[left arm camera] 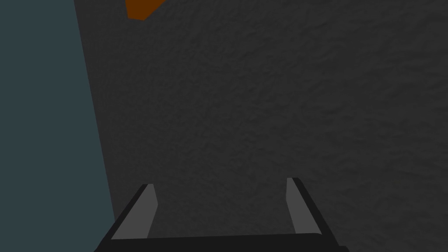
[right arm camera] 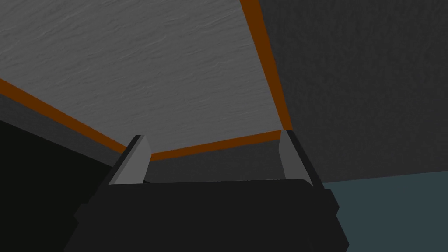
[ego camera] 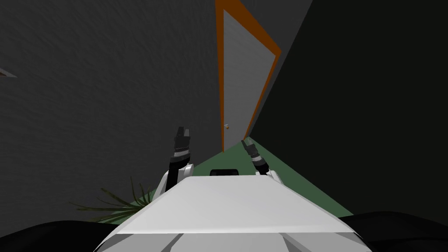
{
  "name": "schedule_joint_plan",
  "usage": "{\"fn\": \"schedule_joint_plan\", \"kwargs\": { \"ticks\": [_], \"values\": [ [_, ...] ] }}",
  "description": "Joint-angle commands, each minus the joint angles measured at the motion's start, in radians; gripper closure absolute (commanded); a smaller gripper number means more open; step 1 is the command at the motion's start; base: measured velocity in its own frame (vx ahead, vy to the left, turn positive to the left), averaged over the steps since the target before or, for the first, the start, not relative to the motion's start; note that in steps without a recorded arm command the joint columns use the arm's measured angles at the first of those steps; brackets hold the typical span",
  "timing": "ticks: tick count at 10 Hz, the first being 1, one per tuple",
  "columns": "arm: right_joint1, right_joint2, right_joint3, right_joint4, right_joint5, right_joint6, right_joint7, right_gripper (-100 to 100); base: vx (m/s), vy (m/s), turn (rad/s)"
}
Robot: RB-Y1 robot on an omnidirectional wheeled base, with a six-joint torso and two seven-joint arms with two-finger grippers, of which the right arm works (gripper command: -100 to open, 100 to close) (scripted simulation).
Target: Pull the door open
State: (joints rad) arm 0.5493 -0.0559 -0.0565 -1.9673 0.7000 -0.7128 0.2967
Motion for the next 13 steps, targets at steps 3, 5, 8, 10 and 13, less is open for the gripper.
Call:
{"fn": "schedule_joint_plan", "kwargs": {
  "ticks": [3, 5, 8, 10, 13],
  "values": [
    [-0.005, 0.005, -0.007, 0.044, 0.074, -0.012, 0.036, -100, 0.099, 0.032, 0.035],
    [-0.005, 0.011, -0.010, 0.067, 0.114, -0.020, 0.056, -100, 0.110, 0.022, 0.029],
    [-0.006, 0.021, -0.014, 0.101, 0.172, -0.032, 0.086, -100, 0.102, 0.015, 0.031],
    [-0.006, 0.028, -0.016, 0.122, 0.208, -0.039, 0.104, -100, 0.102, 0.011, 0.029],
    [-0.007, 0.040, -0.020, 0.153, 0.260, -0.050, 0.131, -100, 0.098, -0.002, 0.026]
  ]
}}
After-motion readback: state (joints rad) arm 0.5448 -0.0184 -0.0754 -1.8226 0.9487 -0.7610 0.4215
